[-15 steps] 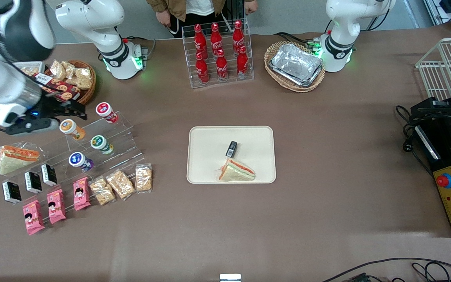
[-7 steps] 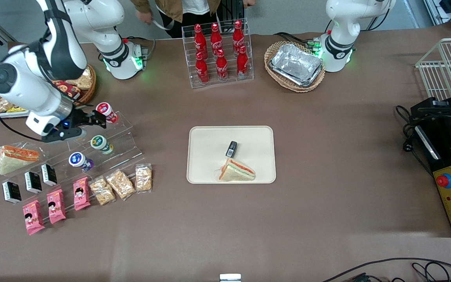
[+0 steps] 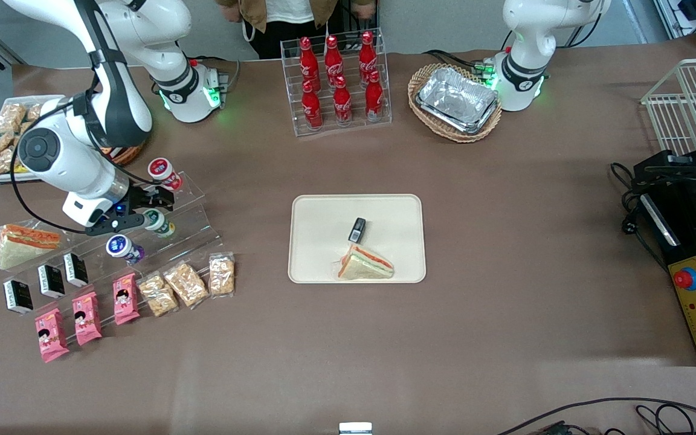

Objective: Place green gum on tray
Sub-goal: 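Lower the right gripper and grasp the green-capped bottle's cap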

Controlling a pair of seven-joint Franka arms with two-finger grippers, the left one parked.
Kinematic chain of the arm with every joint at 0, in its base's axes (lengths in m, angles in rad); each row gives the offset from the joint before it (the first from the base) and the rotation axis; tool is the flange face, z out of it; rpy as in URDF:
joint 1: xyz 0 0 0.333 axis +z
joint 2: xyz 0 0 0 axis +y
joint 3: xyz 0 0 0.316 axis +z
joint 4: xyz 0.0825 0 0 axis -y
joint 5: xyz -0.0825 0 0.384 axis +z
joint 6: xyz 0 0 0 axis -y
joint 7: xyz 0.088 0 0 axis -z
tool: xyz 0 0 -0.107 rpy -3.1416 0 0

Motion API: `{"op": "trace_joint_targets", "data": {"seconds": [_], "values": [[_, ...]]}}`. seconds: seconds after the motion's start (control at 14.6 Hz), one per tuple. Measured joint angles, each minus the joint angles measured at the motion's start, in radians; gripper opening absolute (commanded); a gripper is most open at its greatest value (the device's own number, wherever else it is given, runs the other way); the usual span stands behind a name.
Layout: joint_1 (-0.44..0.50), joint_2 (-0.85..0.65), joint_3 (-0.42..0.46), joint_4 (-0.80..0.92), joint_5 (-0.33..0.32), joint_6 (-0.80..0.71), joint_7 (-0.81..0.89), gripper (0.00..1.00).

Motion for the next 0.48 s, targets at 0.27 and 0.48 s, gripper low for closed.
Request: {"op": "trace_joint_targets", "data": {"seconds": [0.27, 0.48], "values": [[-0.002, 0.026, -0.004, -0.003, -0.010, 0.030, -0.004, 1.00], [-0.003, 0.042, -0.009, -0.032, -0.011, 0.082, -0.006, 1.00]]}}
